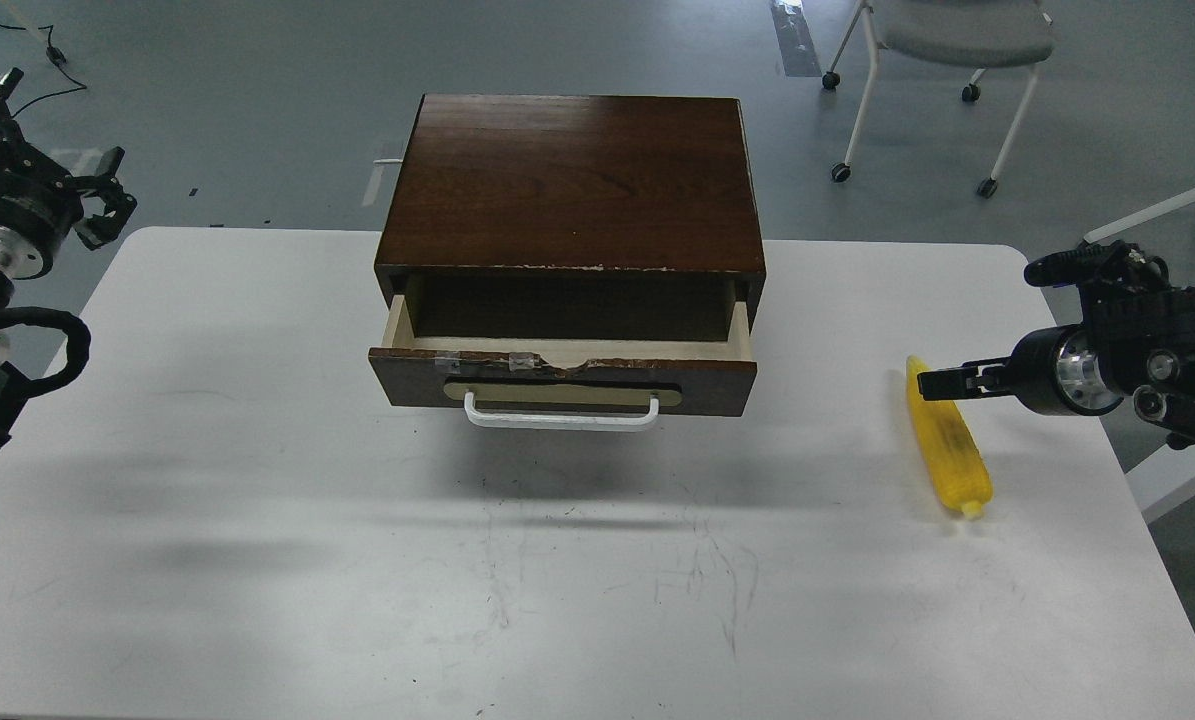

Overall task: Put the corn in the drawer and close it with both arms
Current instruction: 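Grasp the yellow corn cob with the right gripper and lift it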

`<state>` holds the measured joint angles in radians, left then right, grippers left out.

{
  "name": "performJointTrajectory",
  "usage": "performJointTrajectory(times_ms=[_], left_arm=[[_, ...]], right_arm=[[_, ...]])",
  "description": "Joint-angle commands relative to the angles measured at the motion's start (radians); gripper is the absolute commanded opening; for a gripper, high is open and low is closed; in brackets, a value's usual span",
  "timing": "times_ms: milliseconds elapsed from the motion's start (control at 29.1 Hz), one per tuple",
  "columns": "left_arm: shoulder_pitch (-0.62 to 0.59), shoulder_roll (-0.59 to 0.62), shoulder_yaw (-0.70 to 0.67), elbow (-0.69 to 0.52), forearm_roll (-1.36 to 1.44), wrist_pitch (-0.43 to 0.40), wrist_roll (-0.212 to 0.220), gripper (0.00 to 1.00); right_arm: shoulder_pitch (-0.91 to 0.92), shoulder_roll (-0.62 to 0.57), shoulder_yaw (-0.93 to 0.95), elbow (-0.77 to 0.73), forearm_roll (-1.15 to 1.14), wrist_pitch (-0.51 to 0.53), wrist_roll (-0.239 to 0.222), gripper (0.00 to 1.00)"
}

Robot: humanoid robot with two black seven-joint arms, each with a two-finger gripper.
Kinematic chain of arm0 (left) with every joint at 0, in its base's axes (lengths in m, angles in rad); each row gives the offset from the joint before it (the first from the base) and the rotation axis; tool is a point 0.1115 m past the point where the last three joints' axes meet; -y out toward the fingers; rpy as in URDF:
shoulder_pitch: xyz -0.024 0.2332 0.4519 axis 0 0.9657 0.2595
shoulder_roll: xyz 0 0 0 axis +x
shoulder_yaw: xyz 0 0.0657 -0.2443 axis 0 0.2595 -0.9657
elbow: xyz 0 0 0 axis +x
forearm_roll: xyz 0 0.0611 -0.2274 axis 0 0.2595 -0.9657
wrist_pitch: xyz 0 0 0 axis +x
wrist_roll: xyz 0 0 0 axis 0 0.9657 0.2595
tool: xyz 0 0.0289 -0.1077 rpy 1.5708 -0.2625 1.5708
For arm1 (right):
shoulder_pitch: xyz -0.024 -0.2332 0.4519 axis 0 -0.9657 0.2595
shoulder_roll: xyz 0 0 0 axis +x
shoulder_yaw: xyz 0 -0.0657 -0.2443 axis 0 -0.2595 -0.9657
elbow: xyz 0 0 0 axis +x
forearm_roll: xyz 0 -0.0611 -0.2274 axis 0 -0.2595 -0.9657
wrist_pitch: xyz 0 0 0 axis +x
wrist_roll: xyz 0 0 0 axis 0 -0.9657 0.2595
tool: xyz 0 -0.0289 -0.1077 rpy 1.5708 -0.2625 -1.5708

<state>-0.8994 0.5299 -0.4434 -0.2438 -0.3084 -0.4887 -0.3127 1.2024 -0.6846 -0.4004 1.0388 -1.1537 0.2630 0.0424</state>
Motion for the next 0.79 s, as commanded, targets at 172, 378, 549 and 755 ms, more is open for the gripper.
performJointTrajectory(times_ms=[172, 378, 549, 755], left_arm=[[0.000, 0.001, -0.001, 0.012, -0.001, 0.000, 0.001, 0.98], [0.000, 0.005, -0.001, 0.014, -0.001, 0.000, 0.003, 0.98], [0.000, 0.007, -0.001, 0.015, -0.001, 0.000, 0.004, 0.98], [0.000, 0.022, 0.003, 0.014, 0.000, 0.000, 0.014, 0.98]], right_arm=[[-0.064, 0.074, 0.000, -0.056, 0.002, -0.036, 0.002, 0.67], [-0.058, 0.070, 0.000, -0.054, 0.003, -0.042, -0.003, 0.23], [-0.032, 0.047, 0.003, -0.042, 0.006, -0.056, 0.002, 0.16], [0.184, -0.083, 0.006, 0.050, 0.005, -0.048, 0.005, 0.09]])
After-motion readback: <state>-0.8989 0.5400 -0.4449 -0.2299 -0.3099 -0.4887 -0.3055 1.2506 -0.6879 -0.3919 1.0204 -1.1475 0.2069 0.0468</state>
